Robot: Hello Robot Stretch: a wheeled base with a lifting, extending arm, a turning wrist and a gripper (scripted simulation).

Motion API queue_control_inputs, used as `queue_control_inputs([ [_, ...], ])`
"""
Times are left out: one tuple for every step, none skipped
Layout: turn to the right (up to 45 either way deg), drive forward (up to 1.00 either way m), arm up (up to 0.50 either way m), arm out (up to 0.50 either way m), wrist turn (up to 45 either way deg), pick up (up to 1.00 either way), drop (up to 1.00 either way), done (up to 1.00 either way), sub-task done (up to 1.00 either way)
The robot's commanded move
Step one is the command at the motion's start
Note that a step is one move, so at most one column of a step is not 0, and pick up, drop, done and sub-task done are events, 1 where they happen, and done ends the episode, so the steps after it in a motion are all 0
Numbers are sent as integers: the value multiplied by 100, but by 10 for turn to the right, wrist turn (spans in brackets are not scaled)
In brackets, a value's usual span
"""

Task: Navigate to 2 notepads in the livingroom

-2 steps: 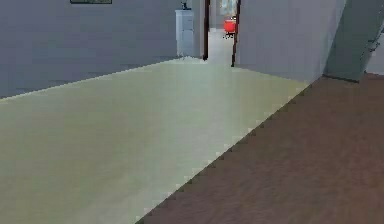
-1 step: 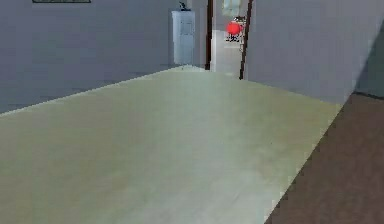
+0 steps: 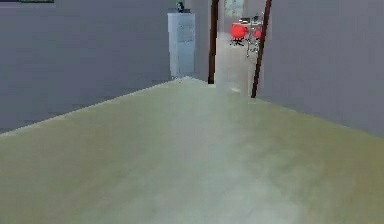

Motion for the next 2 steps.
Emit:
queue_control_inputs([
  [0,100,0,0,0,0,0,0,0],
  [0,100,0,0,0,0,0,0,0],
])
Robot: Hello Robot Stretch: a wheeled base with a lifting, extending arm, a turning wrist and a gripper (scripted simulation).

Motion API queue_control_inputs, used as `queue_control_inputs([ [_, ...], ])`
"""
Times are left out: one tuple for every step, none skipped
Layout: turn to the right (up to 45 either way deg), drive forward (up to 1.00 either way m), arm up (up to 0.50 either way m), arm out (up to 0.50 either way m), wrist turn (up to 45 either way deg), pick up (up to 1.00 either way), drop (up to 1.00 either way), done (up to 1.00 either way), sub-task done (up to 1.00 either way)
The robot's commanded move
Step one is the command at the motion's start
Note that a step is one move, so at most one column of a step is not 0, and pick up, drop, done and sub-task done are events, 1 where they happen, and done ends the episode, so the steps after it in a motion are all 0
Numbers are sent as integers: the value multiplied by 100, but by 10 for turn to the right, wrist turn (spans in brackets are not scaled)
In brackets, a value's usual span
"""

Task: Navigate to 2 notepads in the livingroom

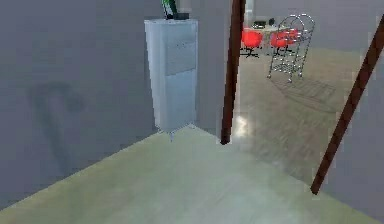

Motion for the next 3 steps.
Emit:
queue_control_inputs([
  [0,100,0,0,0,0,0,0,0],
  [0,35,0,0,0,0,0,0,0],
  [-90,0,0,0,0,0,0,0,0],
])
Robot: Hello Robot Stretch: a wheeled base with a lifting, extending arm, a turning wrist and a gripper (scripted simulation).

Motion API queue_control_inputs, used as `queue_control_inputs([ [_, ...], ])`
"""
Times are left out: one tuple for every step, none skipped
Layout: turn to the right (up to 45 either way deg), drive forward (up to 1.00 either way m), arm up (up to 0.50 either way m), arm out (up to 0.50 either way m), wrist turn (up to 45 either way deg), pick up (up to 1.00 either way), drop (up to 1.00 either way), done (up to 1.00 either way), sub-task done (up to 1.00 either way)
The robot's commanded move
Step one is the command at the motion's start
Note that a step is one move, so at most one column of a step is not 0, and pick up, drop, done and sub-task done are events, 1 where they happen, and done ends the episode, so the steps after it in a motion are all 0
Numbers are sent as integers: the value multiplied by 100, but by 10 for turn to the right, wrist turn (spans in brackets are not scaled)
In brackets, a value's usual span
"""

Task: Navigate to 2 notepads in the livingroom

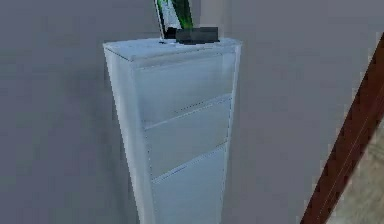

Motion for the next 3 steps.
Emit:
queue_control_inputs([
  [0,0,0,0,0,0,0,0,100],
  [-450,0,0,0,0,0,0,0,0],
  [-450,0,0,0,0,0,0,0,0],
])
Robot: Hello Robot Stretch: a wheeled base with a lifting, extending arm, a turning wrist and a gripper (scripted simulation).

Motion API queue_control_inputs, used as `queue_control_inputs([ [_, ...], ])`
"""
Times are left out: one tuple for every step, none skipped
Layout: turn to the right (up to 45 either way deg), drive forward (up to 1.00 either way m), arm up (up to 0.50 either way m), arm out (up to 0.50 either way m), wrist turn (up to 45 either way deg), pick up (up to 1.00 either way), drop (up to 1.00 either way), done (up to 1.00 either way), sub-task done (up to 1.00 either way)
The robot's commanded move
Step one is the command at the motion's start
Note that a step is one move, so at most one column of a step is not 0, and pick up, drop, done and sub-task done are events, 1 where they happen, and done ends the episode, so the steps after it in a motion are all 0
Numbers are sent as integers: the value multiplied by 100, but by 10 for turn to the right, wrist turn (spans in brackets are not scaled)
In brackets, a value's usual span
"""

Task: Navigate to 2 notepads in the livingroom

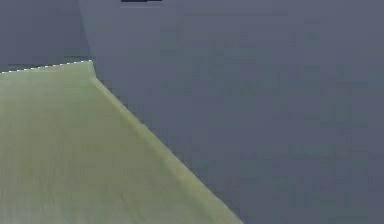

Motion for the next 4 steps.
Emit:
queue_control_inputs([
  [-330,0,0,0,0,0,0,0,0],
  [0,100,0,0,0,0,0,0,0],
  [0,100,0,0,0,0,0,0,0],
  [0,100,0,0,0,0,0,0,0],
])
